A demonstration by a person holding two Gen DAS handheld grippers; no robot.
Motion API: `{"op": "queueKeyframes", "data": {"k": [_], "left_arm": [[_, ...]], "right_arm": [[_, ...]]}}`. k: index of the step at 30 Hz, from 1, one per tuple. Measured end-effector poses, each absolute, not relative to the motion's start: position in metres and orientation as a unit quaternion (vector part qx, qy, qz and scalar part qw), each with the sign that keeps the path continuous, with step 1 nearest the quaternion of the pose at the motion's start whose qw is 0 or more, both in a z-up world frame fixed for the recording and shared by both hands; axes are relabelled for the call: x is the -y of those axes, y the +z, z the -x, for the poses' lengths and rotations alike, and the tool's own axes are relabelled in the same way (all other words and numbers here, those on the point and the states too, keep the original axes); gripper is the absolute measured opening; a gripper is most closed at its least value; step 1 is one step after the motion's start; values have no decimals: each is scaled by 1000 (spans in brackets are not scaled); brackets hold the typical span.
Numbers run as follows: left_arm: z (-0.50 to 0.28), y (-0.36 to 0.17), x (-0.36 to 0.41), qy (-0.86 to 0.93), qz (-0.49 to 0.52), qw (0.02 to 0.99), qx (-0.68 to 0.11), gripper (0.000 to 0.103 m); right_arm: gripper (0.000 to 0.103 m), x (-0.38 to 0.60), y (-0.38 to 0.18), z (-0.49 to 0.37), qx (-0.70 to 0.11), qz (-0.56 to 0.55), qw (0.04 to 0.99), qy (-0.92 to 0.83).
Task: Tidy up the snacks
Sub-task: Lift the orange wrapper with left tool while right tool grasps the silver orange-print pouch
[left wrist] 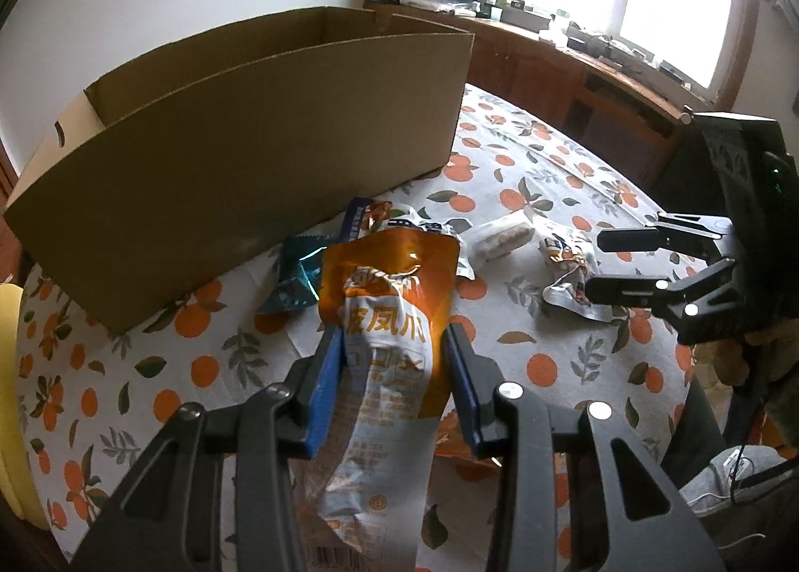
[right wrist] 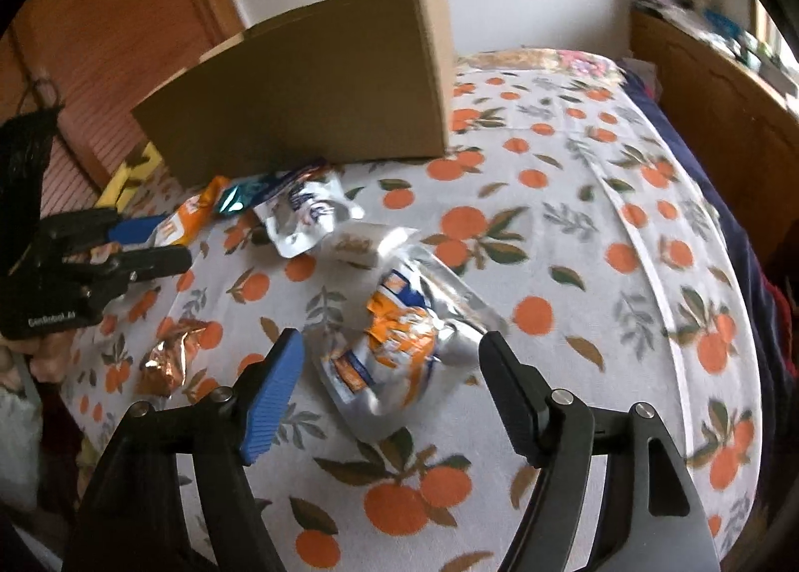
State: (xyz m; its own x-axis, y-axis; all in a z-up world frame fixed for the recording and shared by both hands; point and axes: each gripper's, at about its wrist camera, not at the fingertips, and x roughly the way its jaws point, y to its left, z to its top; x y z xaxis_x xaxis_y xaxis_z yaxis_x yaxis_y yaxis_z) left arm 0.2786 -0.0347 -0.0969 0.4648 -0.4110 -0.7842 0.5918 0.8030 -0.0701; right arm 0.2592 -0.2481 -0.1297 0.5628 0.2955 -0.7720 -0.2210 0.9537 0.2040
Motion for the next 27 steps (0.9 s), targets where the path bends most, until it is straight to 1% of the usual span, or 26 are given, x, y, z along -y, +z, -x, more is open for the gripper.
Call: {"op": "queueKeyframes", "data": {"k": [5,9,15,17,19,25,26,27], "left_arm": [[-276,-93,31,-298,-96,852,-419,39],[-273,-90,29,-298,-91,855,-415,39],[-266,-86,25,-300,-81,857,-411,39],[-264,-86,25,-301,-80,857,-411,39],[-264,-87,25,-301,-82,856,-411,39],[-261,-85,27,-304,-83,856,-409,39],[-261,-84,27,-304,-82,857,-408,39],[-260,-83,28,-305,-81,857,-407,39]], "right_arm": [[75,260,-135,-258,-460,-81,875,130],[75,254,-133,-268,-462,-81,872,137],[74,238,-135,-288,-468,-31,875,125],[71,235,-136,-290,-466,-5,878,110],[64,234,-137,-290,-463,13,881,97],[64,237,-140,-275,-458,68,883,76],[64,239,-139,-273,-457,72,883,73],[68,242,-139,-270,-456,80,884,66]]}}
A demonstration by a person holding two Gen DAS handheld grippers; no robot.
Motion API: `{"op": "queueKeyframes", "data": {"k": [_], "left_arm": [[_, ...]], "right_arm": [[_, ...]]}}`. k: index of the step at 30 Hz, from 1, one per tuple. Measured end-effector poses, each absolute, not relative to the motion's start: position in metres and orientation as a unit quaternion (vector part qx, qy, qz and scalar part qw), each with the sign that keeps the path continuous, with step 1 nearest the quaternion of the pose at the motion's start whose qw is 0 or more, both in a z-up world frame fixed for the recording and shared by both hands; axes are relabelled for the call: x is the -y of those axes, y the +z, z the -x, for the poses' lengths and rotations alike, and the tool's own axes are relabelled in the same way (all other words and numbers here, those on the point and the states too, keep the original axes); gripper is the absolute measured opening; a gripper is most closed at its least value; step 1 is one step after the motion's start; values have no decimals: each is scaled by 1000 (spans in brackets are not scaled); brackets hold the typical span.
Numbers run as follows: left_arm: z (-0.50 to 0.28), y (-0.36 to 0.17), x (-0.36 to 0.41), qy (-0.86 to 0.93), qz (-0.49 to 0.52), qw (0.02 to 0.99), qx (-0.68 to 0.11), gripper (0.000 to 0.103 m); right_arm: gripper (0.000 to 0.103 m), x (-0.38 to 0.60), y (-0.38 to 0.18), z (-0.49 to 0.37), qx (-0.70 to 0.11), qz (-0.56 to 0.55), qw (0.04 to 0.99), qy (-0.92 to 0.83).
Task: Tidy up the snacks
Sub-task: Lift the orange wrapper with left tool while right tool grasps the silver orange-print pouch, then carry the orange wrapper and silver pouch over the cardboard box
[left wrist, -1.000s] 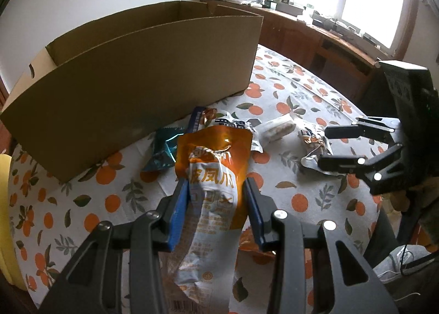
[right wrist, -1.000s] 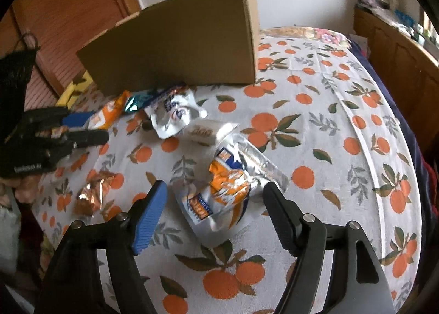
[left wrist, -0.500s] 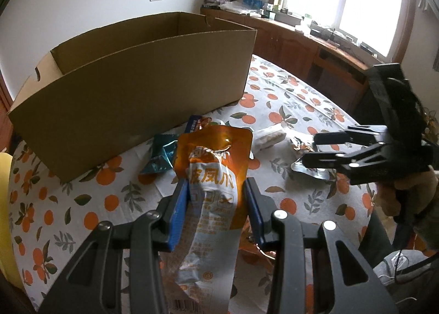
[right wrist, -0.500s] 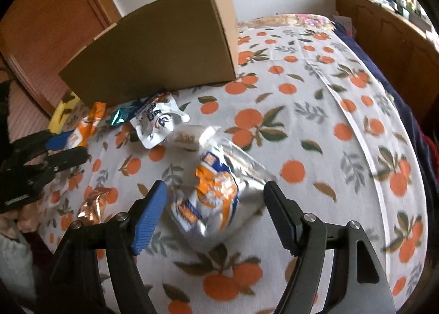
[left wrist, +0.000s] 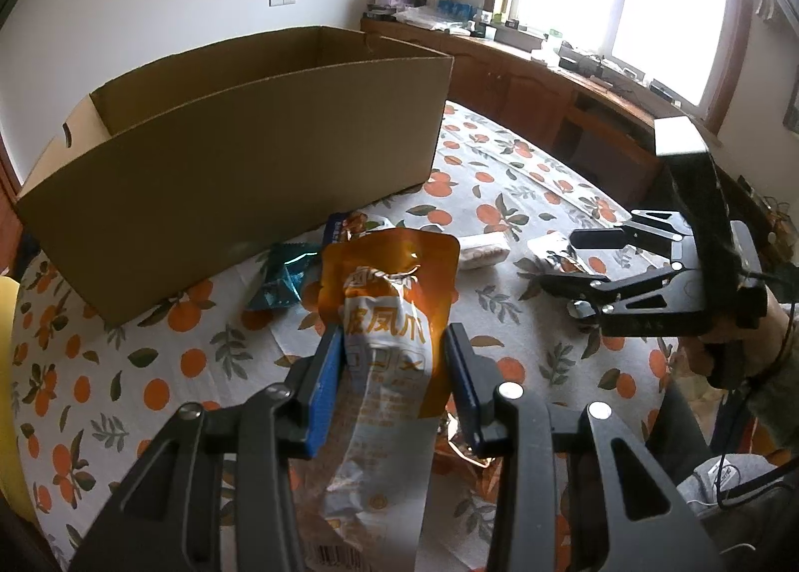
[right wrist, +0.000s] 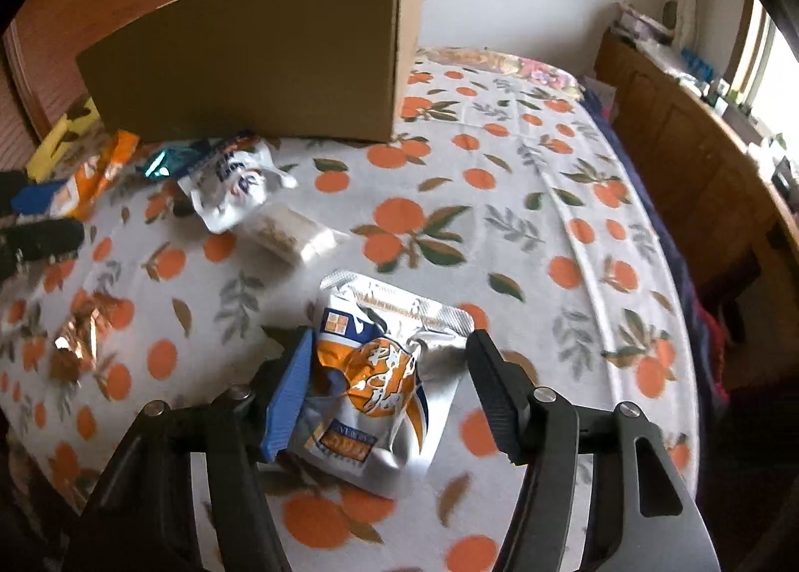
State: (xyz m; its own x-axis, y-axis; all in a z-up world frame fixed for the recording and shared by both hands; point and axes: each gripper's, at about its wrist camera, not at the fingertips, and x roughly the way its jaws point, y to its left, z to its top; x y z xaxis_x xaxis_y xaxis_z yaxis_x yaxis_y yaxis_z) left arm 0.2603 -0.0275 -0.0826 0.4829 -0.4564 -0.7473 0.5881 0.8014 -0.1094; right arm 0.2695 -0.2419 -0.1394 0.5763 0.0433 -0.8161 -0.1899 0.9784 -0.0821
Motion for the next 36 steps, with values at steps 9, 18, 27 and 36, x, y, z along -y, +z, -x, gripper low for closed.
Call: {"op": "queueKeyframes", "data": {"k": [9,18,27,36], "left_arm": [[-251,-73,27,-303,-72,865,-393,39],[-246,-64,25,-302,-68,870,-384,39],[-244,-63,25,-302,-67,870,-384,39],[-246,-50,22,-297,-57,877,-373,39]], "right_arm": [[68,258,-140,-259,-469,70,878,71],[38,254,-133,-254,-476,77,867,126],[36,260,-119,-248,-463,59,874,137],[36,255,-91,-243,-429,50,888,157]]}}
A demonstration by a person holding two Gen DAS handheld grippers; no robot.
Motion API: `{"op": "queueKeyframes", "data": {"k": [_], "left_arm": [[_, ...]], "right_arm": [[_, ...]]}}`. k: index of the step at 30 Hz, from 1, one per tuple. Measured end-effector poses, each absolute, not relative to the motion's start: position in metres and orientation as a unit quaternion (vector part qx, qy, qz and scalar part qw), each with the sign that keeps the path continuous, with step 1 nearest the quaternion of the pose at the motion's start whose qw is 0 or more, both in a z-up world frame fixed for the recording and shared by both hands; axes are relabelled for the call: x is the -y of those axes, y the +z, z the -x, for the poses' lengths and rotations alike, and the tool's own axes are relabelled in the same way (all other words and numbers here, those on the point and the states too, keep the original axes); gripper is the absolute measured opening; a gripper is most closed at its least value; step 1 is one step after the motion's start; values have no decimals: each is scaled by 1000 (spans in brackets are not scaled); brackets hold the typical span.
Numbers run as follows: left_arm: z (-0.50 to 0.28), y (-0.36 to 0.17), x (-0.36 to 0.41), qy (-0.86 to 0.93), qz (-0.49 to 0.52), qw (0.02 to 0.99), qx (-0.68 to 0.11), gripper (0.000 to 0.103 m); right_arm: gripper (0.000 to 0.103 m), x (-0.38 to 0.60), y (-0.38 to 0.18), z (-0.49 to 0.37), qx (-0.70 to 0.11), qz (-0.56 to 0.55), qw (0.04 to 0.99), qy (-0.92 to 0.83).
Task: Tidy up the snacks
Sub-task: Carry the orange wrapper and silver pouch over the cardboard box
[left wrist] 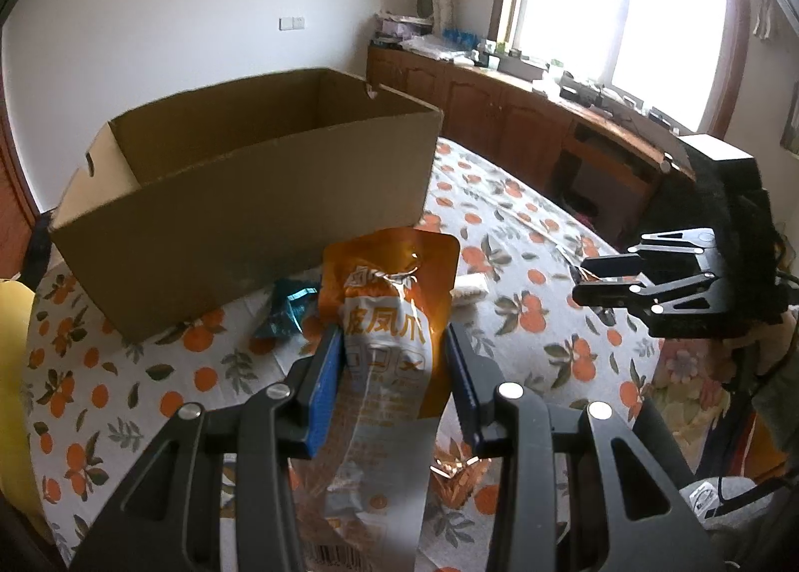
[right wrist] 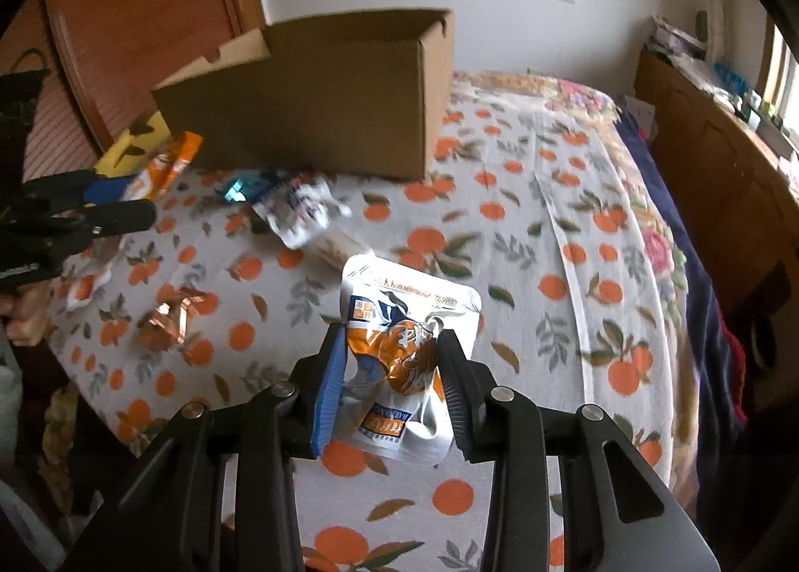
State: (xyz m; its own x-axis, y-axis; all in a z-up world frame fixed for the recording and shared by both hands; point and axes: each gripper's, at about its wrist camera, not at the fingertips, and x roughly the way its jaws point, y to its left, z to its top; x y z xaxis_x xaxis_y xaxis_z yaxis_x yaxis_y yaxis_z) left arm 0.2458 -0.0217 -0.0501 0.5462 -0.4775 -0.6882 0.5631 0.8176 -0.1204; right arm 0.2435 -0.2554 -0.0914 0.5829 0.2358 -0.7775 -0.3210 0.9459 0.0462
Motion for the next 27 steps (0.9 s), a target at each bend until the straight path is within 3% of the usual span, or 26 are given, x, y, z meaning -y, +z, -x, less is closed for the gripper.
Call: {"op": "queueKeyframes", "data": {"k": [16,27], "left_arm": [[-318,24,2,-255,-45,916,-305,39],[-376,36,-6,-229,-45,925,-299,39]], "right_arm": [[37,201,-7,-317,-340,86,909,224],[37,168,6,-377,-318,104,909,248]]}}
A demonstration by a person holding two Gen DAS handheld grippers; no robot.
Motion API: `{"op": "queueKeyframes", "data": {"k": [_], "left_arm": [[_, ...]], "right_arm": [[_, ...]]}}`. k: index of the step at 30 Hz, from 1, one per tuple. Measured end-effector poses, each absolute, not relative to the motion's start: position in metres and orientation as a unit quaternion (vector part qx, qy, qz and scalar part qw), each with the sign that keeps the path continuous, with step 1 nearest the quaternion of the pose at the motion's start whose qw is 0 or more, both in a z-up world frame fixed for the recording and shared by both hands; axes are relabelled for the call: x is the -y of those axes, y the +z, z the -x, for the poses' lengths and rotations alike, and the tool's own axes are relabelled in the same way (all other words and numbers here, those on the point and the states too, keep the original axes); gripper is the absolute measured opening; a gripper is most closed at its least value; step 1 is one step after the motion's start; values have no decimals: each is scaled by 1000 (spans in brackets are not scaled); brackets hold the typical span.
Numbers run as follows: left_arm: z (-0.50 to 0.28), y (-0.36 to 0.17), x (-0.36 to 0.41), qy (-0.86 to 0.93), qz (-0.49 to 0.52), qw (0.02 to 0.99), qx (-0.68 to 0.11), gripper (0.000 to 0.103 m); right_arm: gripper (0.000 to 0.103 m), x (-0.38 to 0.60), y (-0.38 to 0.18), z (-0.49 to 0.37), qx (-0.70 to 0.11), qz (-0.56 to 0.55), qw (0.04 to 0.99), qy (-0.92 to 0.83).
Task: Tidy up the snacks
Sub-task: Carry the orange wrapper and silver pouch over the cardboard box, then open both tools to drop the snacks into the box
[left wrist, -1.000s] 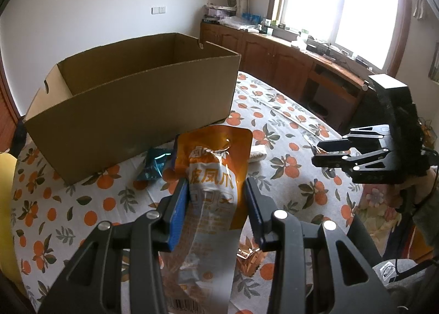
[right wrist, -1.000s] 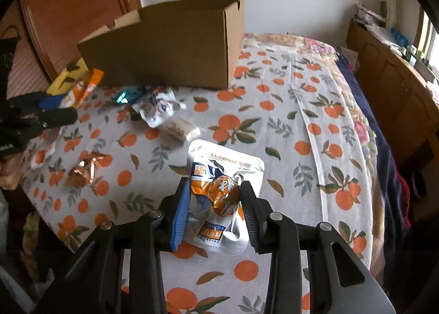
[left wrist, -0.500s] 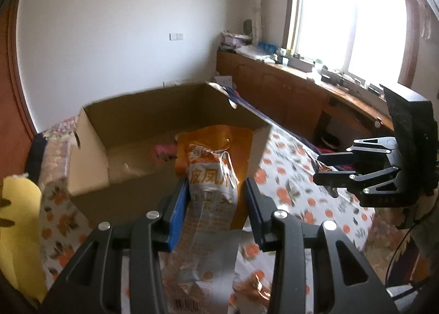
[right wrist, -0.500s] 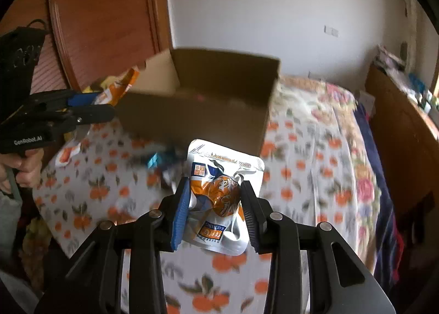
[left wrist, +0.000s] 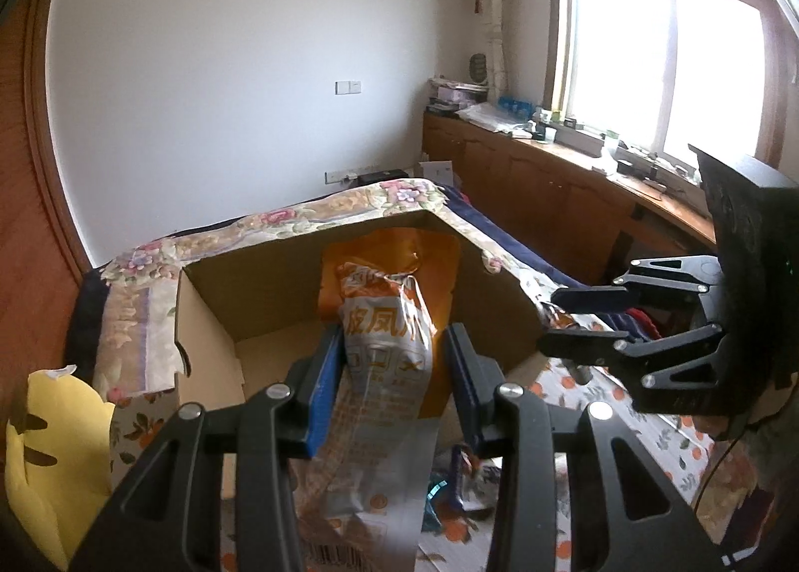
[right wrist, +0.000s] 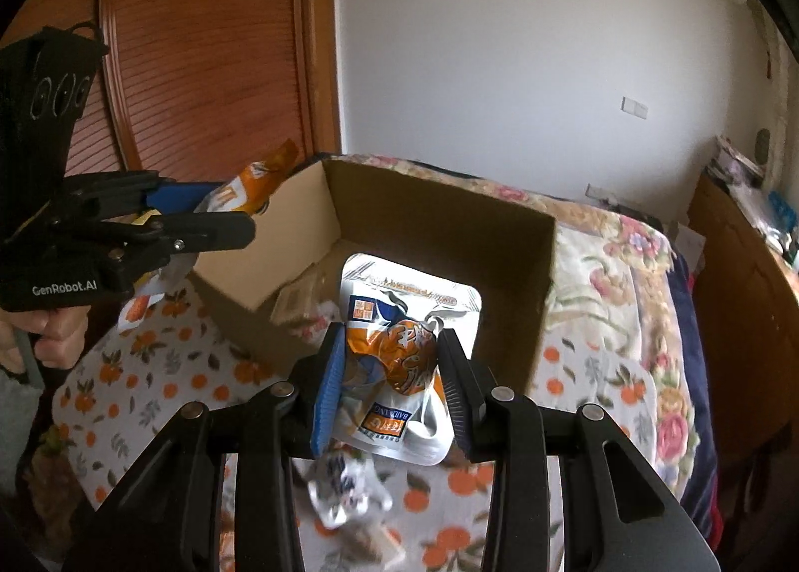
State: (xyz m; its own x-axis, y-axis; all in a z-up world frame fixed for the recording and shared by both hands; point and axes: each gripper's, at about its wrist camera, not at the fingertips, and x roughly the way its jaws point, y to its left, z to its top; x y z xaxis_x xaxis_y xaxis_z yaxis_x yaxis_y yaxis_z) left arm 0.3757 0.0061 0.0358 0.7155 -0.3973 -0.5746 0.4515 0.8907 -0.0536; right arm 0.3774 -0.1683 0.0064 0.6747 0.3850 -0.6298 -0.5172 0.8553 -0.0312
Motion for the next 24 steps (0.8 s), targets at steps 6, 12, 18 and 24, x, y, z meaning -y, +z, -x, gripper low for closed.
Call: {"op": "queueKeyframes", "data": {"k": [6,12,18,24], "left_arm": [[-403,28,-6,-206,-48,929,-304,39],[-427,17,-6,-199,-44,926,-317,40],[-447,9,6,-197,-53,918,-340,40],[-462,0,13,-185,-56,914,-356,41]], "right_arm": [[37,155,2,-410,-317,104,907,257],[37,147,-9,-439,-318,101,905,265],[37,143,-28,-455,-333,96,899,269],[37,144,-41,-462,-345,89,897,264]]}}
